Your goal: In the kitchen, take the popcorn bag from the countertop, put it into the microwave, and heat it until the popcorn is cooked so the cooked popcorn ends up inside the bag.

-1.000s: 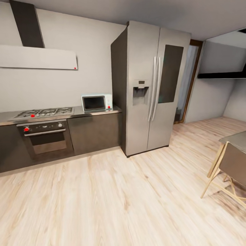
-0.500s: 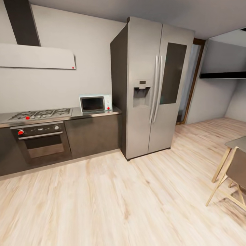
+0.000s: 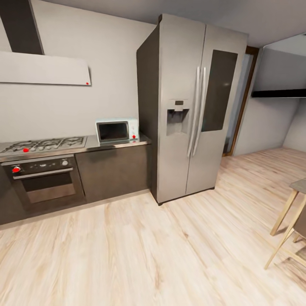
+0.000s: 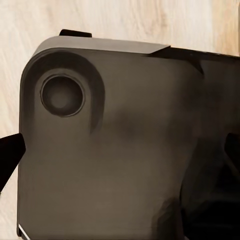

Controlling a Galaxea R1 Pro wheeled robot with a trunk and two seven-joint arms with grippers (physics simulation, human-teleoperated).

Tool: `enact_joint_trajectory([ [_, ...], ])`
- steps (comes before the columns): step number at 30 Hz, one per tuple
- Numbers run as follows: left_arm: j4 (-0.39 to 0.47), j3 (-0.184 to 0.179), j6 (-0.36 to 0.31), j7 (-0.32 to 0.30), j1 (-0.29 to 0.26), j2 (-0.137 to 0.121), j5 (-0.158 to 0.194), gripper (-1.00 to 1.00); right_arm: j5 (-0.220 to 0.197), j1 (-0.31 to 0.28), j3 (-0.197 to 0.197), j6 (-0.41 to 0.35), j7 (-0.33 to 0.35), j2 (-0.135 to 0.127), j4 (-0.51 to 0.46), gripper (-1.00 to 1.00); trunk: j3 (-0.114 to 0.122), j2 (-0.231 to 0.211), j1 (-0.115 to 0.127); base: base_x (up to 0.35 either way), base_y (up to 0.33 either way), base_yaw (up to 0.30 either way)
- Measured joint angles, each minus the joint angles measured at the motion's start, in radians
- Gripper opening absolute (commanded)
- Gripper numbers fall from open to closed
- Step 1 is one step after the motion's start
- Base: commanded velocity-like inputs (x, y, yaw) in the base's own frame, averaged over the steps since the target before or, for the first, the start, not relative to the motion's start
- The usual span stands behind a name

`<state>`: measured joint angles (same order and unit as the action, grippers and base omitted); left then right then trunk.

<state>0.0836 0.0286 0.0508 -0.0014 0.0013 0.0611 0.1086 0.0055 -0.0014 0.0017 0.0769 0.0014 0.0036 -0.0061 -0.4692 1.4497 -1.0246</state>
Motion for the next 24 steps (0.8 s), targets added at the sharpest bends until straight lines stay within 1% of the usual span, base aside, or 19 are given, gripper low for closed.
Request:
enact_joint_trajectory([
  [24,0.0,0.0,0.0,0.0,0.0,0.0,0.001,1.0,0.001,0.0,0.003,0.0,0.0,0.001,0.0,1.0,0.0,0.0,0.0,0.241,0.0,0.0],
])
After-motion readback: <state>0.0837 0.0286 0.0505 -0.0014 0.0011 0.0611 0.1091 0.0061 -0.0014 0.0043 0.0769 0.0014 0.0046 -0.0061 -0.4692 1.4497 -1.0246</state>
